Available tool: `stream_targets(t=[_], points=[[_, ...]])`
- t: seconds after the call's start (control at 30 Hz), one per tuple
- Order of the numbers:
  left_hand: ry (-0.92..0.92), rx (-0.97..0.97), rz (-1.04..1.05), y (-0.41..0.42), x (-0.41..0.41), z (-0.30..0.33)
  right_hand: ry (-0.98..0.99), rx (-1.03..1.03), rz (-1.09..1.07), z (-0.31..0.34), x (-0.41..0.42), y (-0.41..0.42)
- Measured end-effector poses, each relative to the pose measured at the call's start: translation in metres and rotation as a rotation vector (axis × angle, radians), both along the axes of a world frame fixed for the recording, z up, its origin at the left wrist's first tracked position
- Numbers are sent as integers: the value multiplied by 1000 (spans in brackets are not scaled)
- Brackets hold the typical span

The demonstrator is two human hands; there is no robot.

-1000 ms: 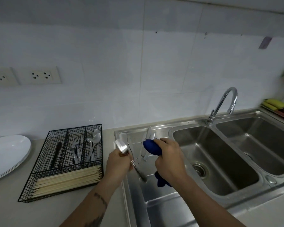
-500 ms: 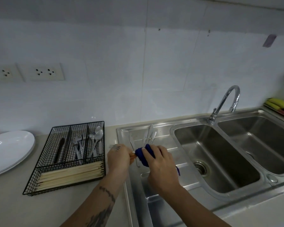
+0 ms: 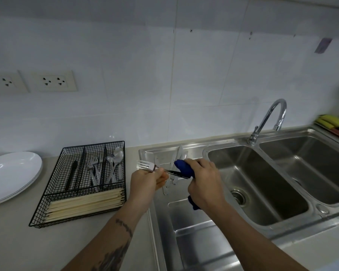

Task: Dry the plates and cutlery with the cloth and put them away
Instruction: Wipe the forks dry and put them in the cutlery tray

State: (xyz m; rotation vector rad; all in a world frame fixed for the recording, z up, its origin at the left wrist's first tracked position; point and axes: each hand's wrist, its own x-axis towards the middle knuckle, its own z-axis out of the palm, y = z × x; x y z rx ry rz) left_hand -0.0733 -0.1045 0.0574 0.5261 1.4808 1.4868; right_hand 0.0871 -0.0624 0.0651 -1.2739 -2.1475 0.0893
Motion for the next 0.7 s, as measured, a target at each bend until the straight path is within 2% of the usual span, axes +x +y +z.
stream_targets(t=[0.2,0.33,0.57,0.7], points=[[-383,-13,89,2,0,-2,-188,37,177,-24,-21,-19],[-336,-72,133,-8,-17,-10,-213,-49,147,-39,-9,-18],[-336,-65,130,-10,-30,-11,-216,16,236,-31,-35,-23],[-237,-65,219,-19,-48,-16,-249,-38,262,-50,-29,-16]])
